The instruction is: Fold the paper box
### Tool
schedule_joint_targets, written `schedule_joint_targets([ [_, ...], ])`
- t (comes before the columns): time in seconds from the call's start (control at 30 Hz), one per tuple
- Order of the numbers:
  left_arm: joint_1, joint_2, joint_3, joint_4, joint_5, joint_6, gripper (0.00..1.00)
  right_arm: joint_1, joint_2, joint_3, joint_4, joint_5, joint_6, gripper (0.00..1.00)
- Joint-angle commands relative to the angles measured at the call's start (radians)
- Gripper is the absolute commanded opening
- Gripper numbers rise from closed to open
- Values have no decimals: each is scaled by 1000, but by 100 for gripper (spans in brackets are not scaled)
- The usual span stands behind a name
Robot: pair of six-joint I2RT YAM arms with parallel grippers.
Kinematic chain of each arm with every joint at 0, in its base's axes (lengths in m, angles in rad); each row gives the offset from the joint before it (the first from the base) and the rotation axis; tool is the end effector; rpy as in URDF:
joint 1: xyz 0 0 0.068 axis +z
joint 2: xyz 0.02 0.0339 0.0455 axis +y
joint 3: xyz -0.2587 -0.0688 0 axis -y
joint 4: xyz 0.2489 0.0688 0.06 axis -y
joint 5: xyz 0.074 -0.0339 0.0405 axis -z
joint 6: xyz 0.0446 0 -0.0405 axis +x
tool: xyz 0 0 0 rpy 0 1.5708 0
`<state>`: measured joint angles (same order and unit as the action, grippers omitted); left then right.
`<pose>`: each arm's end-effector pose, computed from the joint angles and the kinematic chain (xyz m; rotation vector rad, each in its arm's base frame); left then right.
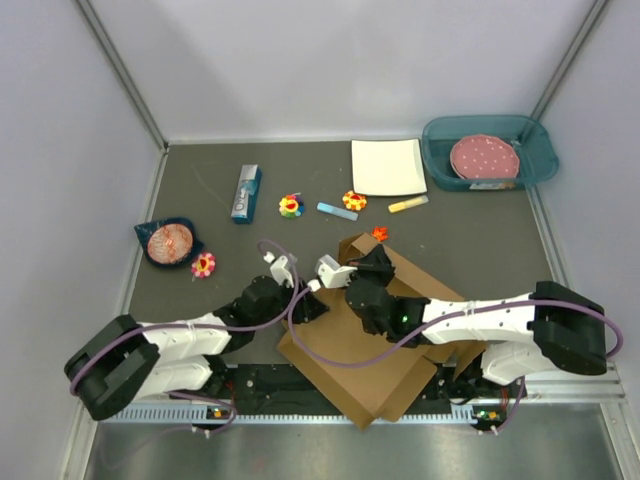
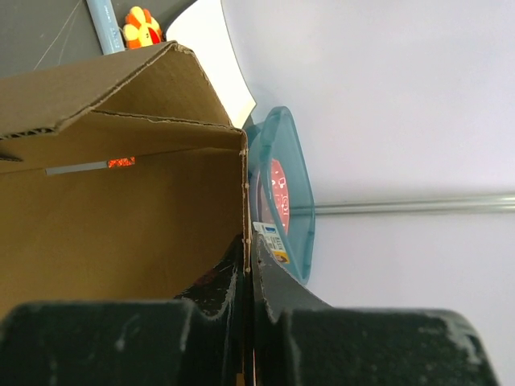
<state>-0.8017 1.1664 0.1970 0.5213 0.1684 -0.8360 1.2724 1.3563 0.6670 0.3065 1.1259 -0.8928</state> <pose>0.1440 -0.1596 0.1289 0.0800 2.2294 -1.1515 0.1213 0.2573 0.2195 -1.1343 1.4035 -0.8173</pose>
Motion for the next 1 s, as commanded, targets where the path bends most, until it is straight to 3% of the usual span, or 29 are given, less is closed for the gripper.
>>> schedule_joint_targets([
  [0.0,-5,-108,2,-69,-21,37,41,15,-3,-30,-52,-28,101,0],
  [0.17,-4,-281,5,-190,-127,49,41,19,1,-30,-55,-26,104,0],
  [0.23,-4,-350,-2,-198,-246,46,41,21,3,-32,-55,-25,104,0],
  [0.4,41,-341,39,-129,-392,66,49,27,6,-27,-66,-26,110,0],
  [0.53,104,-107,179,-98,-305,90,45,30,18,-20,-89,-31,130,0],
  [0.73,108,158,317,-21,-109,68,36,35,30,-15,-107,-35,153,0],
  [0.97,72,286,260,183,42,-18,25,36,18,-15,-124,-34,161,0],
])
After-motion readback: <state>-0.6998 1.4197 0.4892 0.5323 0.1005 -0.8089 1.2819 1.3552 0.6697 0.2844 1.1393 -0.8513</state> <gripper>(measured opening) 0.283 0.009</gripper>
